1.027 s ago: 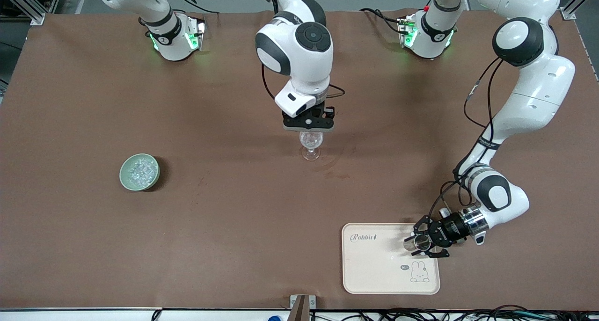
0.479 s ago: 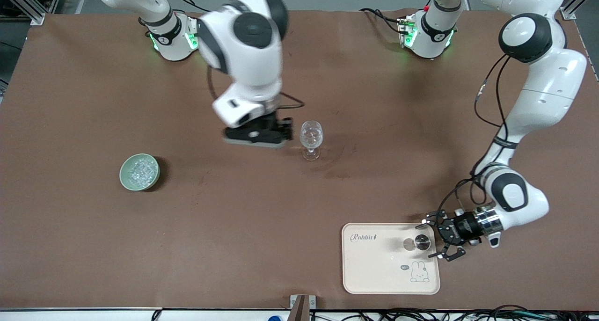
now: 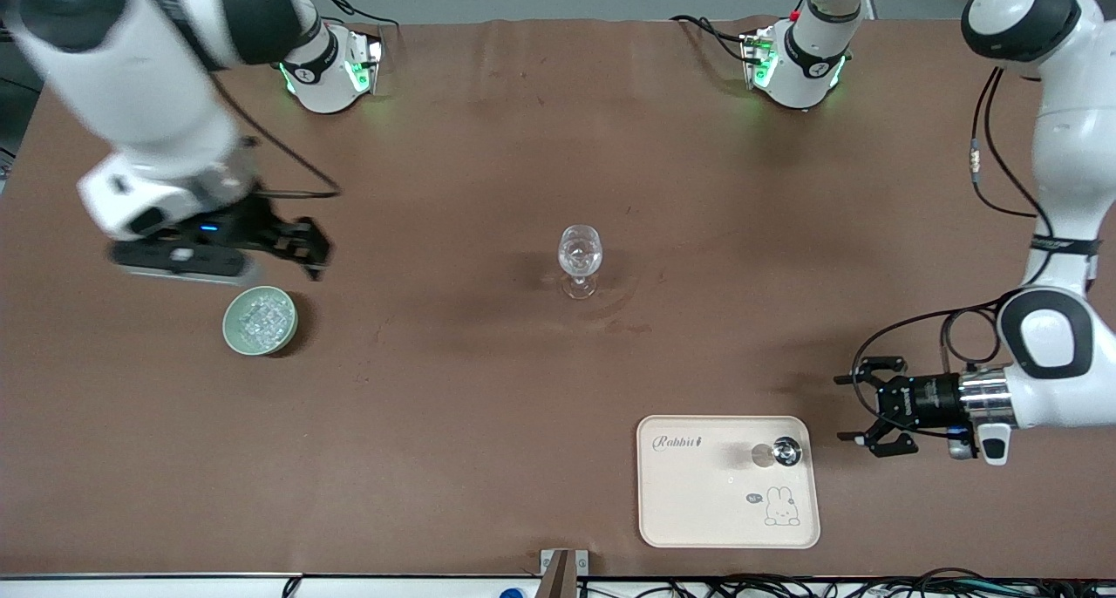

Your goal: Pour wine and add ice with both arms

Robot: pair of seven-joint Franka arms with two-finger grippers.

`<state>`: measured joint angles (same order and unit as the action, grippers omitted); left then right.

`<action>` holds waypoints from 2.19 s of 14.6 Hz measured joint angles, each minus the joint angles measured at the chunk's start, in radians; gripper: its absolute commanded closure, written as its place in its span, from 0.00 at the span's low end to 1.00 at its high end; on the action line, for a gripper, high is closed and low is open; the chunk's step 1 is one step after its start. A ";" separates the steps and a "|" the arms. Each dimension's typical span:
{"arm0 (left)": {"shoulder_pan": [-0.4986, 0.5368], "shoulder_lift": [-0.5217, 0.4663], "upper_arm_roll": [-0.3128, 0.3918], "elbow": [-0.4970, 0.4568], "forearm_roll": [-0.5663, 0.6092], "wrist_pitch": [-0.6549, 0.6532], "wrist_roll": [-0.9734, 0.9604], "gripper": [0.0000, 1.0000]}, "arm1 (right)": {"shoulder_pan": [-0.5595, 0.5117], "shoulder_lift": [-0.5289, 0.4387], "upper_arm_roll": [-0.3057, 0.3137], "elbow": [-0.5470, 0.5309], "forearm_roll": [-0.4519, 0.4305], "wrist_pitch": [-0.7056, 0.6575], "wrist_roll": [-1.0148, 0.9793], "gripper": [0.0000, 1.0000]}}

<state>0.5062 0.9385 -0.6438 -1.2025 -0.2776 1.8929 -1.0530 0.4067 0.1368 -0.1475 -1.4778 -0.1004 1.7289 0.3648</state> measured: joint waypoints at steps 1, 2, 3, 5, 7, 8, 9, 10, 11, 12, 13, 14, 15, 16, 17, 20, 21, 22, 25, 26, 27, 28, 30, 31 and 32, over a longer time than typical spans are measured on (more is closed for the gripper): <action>-0.004 -0.042 -0.002 0.000 0.042 -0.035 0.000 0.00 | -0.050 -0.025 0.000 -0.016 0.000 -0.009 -0.050 0.00; -0.009 -0.084 -0.004 0.000 0.083 -0.073 0.000 0.00 | -0.096 -0.041 0.000 -0.024 0.000 -0.011 -0.097 0.00; -0.014 -0.127 -0.007 0.001 0.128 -0.115 0.002 0.00 | -0.143 -0.052 0.000 -0.027 0.001 -0.012 -0.141 0.00; -0.026 -0.211 -0.045 0.001 0.226 -0.180 0.027 0.00 | -0.229 -0.064 0.000 -0.025 0.008 -0.021 -0.202 0.00; -0.048 -0.292 -0.096 0.000 0.340 -0.208 0.060 0.00 | -0.287 -0.074 0.001 -0.017 0.019 -0.060 -0.223 0.00; -0.064 -0.330 -0.114 -0.001 0.393 -0.229 0.079 0.00 | -0.306 -0.079 0.002 -0.012 0.021 -0.078 -0.224 0.00; -0.077 -0.366 -0.130 -0.002 0.439 -0.257 0.115 0.00 | -0.323 -0.085 0.003 -0.009 0.023 -0.100 -0.224 0.00; -0.085 -0.400 -0.143 -0.003 0.479 -0.276 0.175 0.00 | -0.338 -0.091 0.003 -0.008 0.027 -0.120 -0.224 0.00; -0.089 -0.434 -0.148 -0.004 0.505 -0.285 0.253 0.00 | -0.352 -0.096 0.003 -0.008 0.030 -0.136 -0.224 0.00; -0.090 -0.471 -0.146 -0.006 0.516 -0.289 0.336 0.00 | -0.362 -0.099 0.003 -0.006 0.033 -0.143 -0.224 0.00; -0.096 -0.511 -0.131 -0.012 0.519 -0.293 0.416 0.00 | -0.370 -0.100 0.003 0.000 0.035 -0.146 -0.224 0.00; -0.122 -0.562 -0.084 -0.027 0.519 -0.299 0.489 0.00 | -0.376 -0.100 0.003 0.018 0.036 -0.158 -0.224 0.00; -0.168 -0.614 -0.013 -0.047 0.515 -0.303 0.548 0.00 | -0.380 -0.100 0.004 0.042 0.038 -0.182 -0.224 0.00; -0.228 -0.666 0.068 -0.070 0.498 -0.309 0.596 0.00 | -0.382 -0.101 0.005 0.068 0.040 -0.208 -0.224 0.00; -0.289 -0.718 0.150 -0.098 0.464 -0.318 0.634 0.00 | -0.382 -0.101 0.007 0.088 0.043 -0.227 -0.224 0.00; -0.445 -0.873 0.375 -0.220 0.354 -0.334 0.750 0.00 | -0.382 -0.101 0.018 0.103 0.047 -0.248 -0.236 0.00; -0.480 -0.920 0.435 -0.266 0.334 -0.334 0.795 0.00 | -0.382 -0.099 0.020 0.101 0.048 -0.259 -0.255 0.01; -0.505 -0.960 0.479 -0.310 0.323 -0.335 0.836 0.00 | -0.382 -0.098 0.020 0.095 0.049 -0.269 -0.272 0.01; -0.545 -1.056 0.531 -0.430 0.316 -0.333 0.887 0.00 | -0.382 -0.100 0.020 0.064 0.051 -0.273 -0.308 0.01; -0.550 -1.080 0.531 -0.462 0.316 -0.332 0.889 0.00 | -0.382 -0.100 0.020 0.059 0.051 -0.272 -0.323 0.01; -0.555 -1.098 0.531 -0.485 0.316 -0.329 0.889 0.00 | -0.382 -0.101 0.020 0.057 0.052 -0.270 -0.332 0.01; -0.558 -1.111 0.531 -0.500 0.316 -0.327 0.889 0.00 | -0.382 -0.101 0.020 0.056 0.052 -0.267 -0.336 0.01; -0.559 -1.121 0.532 -0.506 0.316 -0.325 0.902 0.00 | -0.382 -0.102 0.020 0.056 0.052 -0.261 -0.338 0.00; -0.558 -1.121 0.534 -0.503 0.316 -0.323 0.909 0.00 | -0.382 -0.102 0.020 0.056 0.052 -0.252 -0.338 0.00; -0.558 -1.119 0.536 -0.500 0.316 -0.323 0.913 0.00 | -0.382 -0.102 0.020 0.056 0.052 -0.242 -0.338 0.00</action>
<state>-0.0513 -0.1806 -0.1081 -1.7021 0.0387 1.5702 -0.1402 0.0247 0.0344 -0.1275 -1.4221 -0.0486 1.4866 0.0270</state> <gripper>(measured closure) 0.000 0.000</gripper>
